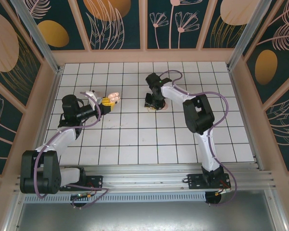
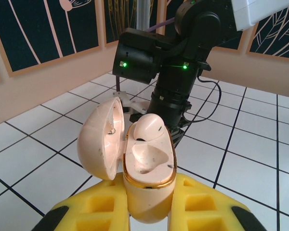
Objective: Insert the wireless bluetooth earbuds into the charging case
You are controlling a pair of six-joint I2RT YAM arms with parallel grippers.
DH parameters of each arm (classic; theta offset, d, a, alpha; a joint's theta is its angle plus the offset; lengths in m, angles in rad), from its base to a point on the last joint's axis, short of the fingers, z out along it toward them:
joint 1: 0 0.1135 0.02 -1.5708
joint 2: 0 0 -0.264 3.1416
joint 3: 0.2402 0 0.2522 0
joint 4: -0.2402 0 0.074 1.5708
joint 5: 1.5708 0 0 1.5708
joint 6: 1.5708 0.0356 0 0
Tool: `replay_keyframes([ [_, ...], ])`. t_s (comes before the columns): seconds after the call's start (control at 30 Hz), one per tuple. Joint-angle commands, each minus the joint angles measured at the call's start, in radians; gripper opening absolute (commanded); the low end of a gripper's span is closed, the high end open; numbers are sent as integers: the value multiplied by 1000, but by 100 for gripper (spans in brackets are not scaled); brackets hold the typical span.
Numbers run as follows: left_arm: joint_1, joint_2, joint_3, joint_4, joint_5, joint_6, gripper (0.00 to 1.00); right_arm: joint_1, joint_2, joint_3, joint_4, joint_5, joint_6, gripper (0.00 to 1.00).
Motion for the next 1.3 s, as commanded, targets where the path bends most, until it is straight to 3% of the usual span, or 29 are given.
replay_keyframes([
  [0.0,-7,8,21,-11,4,20,2,2,23,28,-35,23,-9,31],
  [0.5,-6,8,22,-26,1,31,1,5,22,19,-1,24,-3,22],
  [0.67,-5,5,5,-9,-7,36,2,7,-39,-63,73,41,13,20],
  [1.0,-32,-7,-7,25,12,78,2,30,-334,-327,334,127,37,17],
  [1.27,-84,-7,4,66,6,130,2,107,-639,-493,535,171,-78,17],
])
